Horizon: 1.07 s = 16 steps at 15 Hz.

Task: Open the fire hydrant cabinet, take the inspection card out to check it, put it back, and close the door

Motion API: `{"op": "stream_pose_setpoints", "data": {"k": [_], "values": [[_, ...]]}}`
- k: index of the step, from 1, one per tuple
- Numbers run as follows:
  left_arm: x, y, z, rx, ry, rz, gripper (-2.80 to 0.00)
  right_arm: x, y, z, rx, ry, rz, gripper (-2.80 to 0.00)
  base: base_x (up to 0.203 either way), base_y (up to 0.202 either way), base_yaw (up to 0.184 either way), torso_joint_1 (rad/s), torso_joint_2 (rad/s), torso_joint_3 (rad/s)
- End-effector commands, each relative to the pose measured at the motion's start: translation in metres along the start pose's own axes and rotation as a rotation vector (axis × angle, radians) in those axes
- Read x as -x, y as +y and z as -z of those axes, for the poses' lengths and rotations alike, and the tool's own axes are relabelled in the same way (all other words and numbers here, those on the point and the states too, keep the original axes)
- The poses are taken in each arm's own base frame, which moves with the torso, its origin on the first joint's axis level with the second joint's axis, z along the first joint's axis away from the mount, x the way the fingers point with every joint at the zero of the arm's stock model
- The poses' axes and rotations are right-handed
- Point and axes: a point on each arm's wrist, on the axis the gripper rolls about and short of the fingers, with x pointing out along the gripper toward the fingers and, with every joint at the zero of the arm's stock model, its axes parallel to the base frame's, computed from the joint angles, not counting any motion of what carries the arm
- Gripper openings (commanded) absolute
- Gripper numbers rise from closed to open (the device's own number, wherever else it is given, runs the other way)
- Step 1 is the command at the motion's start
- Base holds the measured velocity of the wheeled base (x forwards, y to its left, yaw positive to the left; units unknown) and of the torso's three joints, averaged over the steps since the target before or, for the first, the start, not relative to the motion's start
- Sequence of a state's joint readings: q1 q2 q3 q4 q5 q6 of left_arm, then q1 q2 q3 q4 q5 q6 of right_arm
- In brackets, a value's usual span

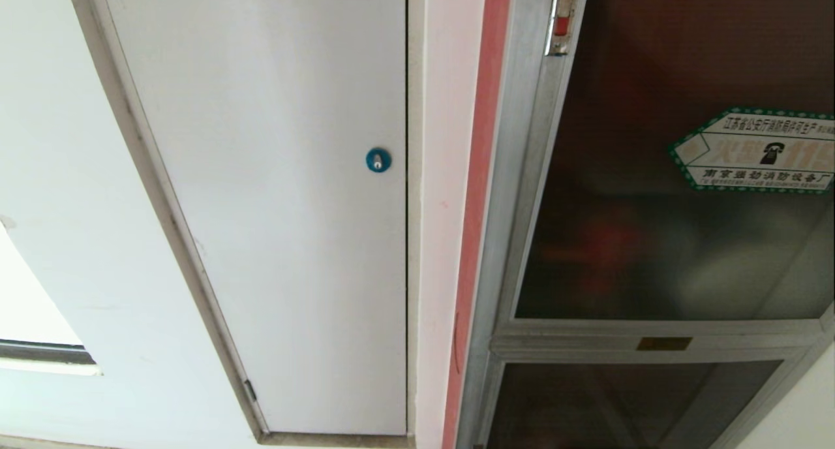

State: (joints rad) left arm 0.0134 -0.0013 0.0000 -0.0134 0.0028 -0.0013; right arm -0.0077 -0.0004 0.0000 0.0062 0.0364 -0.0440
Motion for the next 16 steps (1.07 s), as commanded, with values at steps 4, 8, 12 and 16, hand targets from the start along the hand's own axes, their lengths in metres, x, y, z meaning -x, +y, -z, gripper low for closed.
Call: {"op": "stream_pose_setpoints", "data": {"k": [4, 8, 12, 16], "values": [[-0.0004, 0.0, 0.0017, 0.0, 0.005, -0.001, -2.8, 0.0001, 0.0, 0.0003, 0.0, 0.002, -0.001, -2.8, 0.0, 0.0, 0.0, 0.0, 0.0, 0.0], [-0.0005, 0.0, 0.0016, 0.0, 0.007, -0.001, -2.8, 0.0001, 0.0, 0.0005, 0.0, 0.003, -0.001, -2.8, 0.0, 0.0, 0.0, 0.0, 0.0, 0.0], [-0.0005, 0.0, 0.0016, 0.0, 0.007, -0.001, -2.8, 0.0001, 0.0, 0.0003, -0.004, 0.002, -0.001, -2.8, 0.0, 0.0, 0.0, 0.0, 0.0, 0.0], [-0.0005, 0.0, 0.0016, 0.0, 0.007, -0.001, -2.8, 0.0001, 0.0, 0.0003, -0.007, 0.002, 0.0, -2.8, 0.0, 0.0, 0.0, 0.0, 0.0, 0.0]]}}
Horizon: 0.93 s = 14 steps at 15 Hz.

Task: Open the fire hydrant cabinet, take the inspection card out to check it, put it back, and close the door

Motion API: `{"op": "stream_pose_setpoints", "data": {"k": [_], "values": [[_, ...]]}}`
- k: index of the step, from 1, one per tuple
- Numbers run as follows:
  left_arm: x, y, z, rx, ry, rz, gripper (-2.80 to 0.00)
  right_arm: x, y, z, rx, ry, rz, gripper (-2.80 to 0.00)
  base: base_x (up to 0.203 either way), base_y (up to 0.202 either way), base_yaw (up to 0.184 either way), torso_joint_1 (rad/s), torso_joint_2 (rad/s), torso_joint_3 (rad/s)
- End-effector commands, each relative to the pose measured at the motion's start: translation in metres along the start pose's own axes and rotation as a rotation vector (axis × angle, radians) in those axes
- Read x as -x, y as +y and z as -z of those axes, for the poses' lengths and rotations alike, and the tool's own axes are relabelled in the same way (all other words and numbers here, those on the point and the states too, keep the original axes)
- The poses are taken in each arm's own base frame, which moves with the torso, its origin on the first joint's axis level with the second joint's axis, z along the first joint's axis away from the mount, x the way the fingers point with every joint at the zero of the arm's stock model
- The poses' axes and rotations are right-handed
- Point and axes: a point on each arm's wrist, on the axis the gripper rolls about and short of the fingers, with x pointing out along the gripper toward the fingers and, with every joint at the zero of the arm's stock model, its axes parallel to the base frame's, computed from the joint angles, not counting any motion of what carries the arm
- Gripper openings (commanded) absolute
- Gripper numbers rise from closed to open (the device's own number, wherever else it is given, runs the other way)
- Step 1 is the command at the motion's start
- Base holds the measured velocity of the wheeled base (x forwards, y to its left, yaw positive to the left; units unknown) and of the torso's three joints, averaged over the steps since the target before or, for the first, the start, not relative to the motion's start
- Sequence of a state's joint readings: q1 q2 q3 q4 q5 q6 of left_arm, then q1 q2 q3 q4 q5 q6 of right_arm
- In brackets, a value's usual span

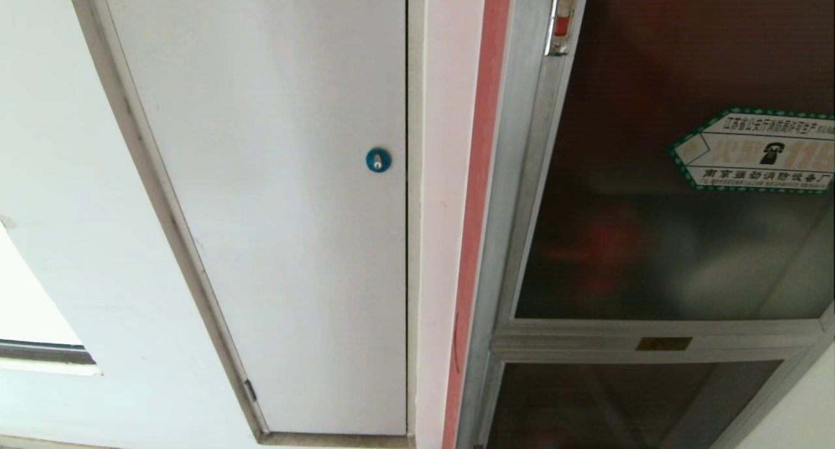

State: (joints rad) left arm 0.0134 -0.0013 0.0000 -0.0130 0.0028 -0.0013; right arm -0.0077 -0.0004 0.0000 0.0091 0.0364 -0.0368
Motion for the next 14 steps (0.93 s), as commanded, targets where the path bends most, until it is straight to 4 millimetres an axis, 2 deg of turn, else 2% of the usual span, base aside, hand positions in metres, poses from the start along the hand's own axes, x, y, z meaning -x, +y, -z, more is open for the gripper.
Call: {"op": "stream_pose_setpoints", "data": {"k": [1, 5, 8, 11, 14], "values": [[-0.001, 0.0, 0.002, 0.0, 0.006, -0.001, -2.8, 0.0, 0.0, 0.0, 0.0, -0.001, -0.001, -2.8, 0.0, 0.0, 0.0, 0.0, 0.0, 0.0], [0.0, 0.0, 0.002, 0.0, 0.005, -0.001, -2.8, 0.002, 0.0, -0.006, 0.002, -0.019, 0.006, -2.8, 0.0, 0.0, 0.0, 0.0, 0.0, 0.0], [0.0, 0.0, 0.002, 0.0, 0.005, -0.001, -2.8, 0.009, 0.0, -0.028, 0.003, -0.047, -0.012, -2.8, 0.0, 0.0, 0.0, 0.0, 0.0, 0.0], [0.0, 0.0, 0.002, 0.0, 0.005, -0.001, -2.8, 0.006, 0.0, -0.067, -0.01, -0.015, -0.102, -2.8, 0.0, 0.0, 0.0, 0.0, 0.0, 0.0], [-0.001, 0.0, 0.002, 0.0, 0.006, -0.001, -2.8, -0.014, 0.001, -0.121, -0.045, 0.026, -0.262, -2.8, 0.0, 0.0, 0.0, 0.0, 0.0, 0.0]]}}
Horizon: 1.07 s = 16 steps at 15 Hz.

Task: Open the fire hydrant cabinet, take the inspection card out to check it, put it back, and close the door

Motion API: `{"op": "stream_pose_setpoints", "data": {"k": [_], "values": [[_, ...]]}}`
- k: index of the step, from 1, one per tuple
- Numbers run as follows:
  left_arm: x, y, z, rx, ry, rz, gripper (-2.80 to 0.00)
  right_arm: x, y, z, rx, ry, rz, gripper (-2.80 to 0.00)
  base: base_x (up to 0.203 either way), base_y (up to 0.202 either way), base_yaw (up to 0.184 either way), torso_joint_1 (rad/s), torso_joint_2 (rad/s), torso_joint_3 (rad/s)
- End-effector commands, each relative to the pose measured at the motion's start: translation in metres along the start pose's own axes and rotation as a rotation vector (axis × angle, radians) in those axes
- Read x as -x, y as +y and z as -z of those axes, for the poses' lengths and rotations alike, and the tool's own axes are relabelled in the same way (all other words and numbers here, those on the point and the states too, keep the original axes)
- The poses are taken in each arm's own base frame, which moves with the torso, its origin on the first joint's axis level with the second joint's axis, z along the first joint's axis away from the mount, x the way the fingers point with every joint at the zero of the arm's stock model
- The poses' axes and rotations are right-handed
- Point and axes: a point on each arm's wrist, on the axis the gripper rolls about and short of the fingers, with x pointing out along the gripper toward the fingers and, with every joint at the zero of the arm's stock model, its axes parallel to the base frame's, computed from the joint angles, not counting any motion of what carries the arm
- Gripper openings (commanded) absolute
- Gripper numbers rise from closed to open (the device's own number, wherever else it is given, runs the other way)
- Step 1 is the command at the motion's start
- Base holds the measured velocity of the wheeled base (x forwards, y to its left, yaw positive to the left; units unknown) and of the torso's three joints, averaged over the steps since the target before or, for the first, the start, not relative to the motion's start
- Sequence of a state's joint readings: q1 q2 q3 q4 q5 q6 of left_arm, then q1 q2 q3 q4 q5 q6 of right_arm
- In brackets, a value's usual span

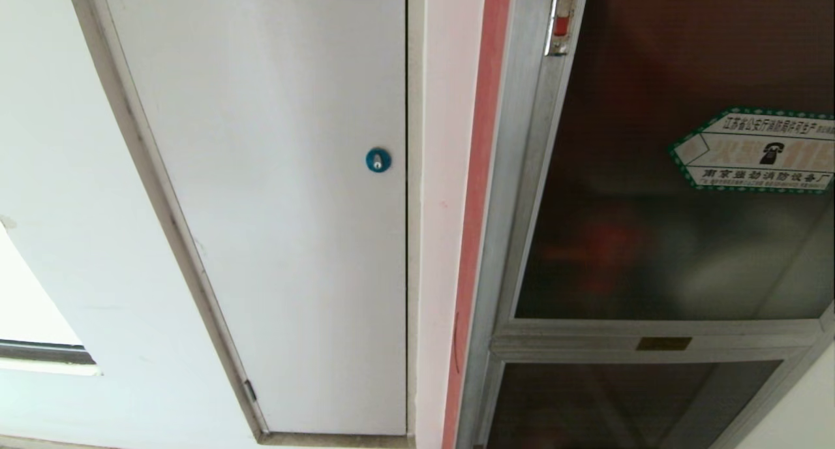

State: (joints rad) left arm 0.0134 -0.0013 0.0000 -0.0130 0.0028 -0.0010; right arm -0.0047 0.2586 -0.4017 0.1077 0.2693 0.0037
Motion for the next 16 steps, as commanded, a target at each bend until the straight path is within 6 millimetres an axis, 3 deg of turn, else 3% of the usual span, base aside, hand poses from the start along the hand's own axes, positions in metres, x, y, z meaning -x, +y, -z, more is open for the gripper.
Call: {"op": "stream_pose_setpoints", "data": {"k": [1, 5, 9, 12, 16], "values": [[0.0, 0.0, 0.002, 0.001, 0.005, -0.001, -2.8, -0.031, -0.006, -0.034, -0.037, 0.087, -0.096, -2.8, 0.0, 0.0, 0.0, 0.0, 0.0, 0.0], [-0.001, 0.0, 0.002, 0.001, 0.006, -0.001, -2.8, -0.097, -0.018, -0.101, -0.086, 0.14, -0.357, -2.8, 0.0, 0.0, 0.0, 0.0, 0.0, 0.0], [-0.001, 0.0, 0.002, 0.001, 0.006, -0.001, -2.8, -0.175, -0.012, -0.143, -0.099, 0.172, -0.573, -2.8, 0.0, 0.0, 0.0, 0.0, 0.0, 0.0], [-0.001, 0.0, 0.002, 0.001, 0.007, -0.001, -2.8, -0.226, 0.011, -0.171, -0.069, 0.137, -0.569, -2.8, 0.0, 0.0, 0.0, 0.0, 0.0, 0.0], [0.0, 0.0, 0.002, 0.001, 0.005, -0.001, -2.8, -0.27, 0.019, -0.192, -0.053, 0.082, -0.493, -2.8, 0.0, 0.0, 0.0, 0.0, 0.0, 0.0]]}}
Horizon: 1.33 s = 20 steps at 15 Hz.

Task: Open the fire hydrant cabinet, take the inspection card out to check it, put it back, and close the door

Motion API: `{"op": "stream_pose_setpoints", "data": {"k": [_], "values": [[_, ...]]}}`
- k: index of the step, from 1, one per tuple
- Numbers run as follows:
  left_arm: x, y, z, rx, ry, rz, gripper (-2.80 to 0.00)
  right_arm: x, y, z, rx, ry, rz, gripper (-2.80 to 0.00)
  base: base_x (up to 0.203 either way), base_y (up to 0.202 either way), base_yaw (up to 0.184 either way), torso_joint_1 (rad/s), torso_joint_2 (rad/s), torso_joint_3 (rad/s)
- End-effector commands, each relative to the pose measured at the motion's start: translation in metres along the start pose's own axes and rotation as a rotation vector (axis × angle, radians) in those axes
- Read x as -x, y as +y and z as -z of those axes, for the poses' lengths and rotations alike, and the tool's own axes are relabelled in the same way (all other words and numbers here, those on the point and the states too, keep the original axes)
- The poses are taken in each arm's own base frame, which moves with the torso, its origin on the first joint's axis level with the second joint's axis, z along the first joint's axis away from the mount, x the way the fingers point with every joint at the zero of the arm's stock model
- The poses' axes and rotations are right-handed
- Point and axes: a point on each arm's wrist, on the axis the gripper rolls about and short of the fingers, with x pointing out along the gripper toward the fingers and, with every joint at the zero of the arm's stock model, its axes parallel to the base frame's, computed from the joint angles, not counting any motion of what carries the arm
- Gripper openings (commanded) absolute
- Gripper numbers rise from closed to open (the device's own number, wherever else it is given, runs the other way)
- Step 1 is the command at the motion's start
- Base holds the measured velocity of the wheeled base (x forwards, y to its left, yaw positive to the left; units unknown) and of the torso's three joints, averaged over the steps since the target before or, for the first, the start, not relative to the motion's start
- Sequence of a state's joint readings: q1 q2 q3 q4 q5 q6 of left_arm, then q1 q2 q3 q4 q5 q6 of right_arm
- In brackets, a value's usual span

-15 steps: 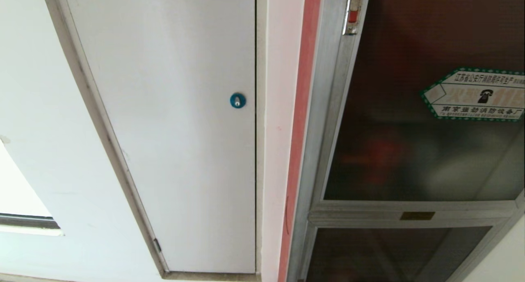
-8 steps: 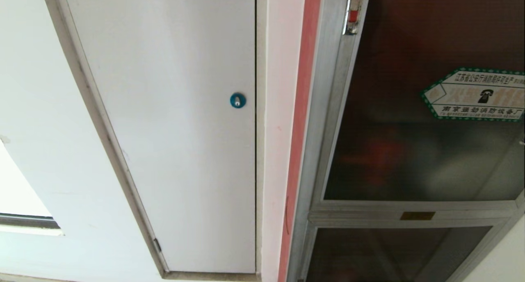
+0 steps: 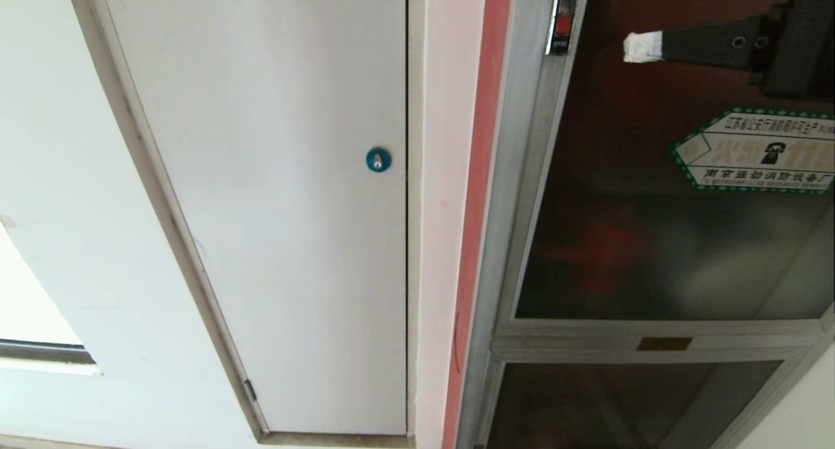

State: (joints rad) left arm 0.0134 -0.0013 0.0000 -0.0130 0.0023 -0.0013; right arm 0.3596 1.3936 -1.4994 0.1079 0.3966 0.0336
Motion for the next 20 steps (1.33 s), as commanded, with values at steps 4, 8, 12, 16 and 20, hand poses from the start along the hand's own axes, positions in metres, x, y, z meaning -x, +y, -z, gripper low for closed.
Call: {"op": "stream_pose_setpoints", "data": {"k": [4, 8, 12, 16, 20], "values": [[0.0, 0.0, 0.002, 0.0, 0.005, -0.001, -2.8, -0.051, -0.021, 0.0, -0.004, 0.013, 0.059, -2.8, 0.0, 0.0, 0.0, 0.0, 0.0, 0.0], [-0.001, 0.0, 0.002, 0.0, 0.007, -0.001, -2.8, -0.059, -0.028, -0.009, 0.008, -0.02, 0.099, -2.8, 0.0, 0.0, 0.0, 0.0, 0.0, 0.0], [-0.001, 0.0, 0.002, 0.0, 0.006, -0.001, -2.8, -0.056, -0.035, -0.011, 0.012, -0.029, 0.131, -2.8, 0.0, 0.0, 0.0, 0.0, 0.0, 0.0], [0.0, 0.0, 0.002, 0.0, 0.005, -0.001, -2.8, -0.056, -0.043, -0.014, 0.022, -0.05, 0.16, -2.8, 0.0, 0.0, 0.0, 0.0, 0.0, 0.0], [0.0, 0.0, 0.002, 0.0, 0.005, -0.001, -2.8, -0.063, -0.047, -0.017, 0.024, -0.056, 0.161, -2.8, 0.0, 0.0, 0.0, 0.0, 0.0, 0.0]]}}
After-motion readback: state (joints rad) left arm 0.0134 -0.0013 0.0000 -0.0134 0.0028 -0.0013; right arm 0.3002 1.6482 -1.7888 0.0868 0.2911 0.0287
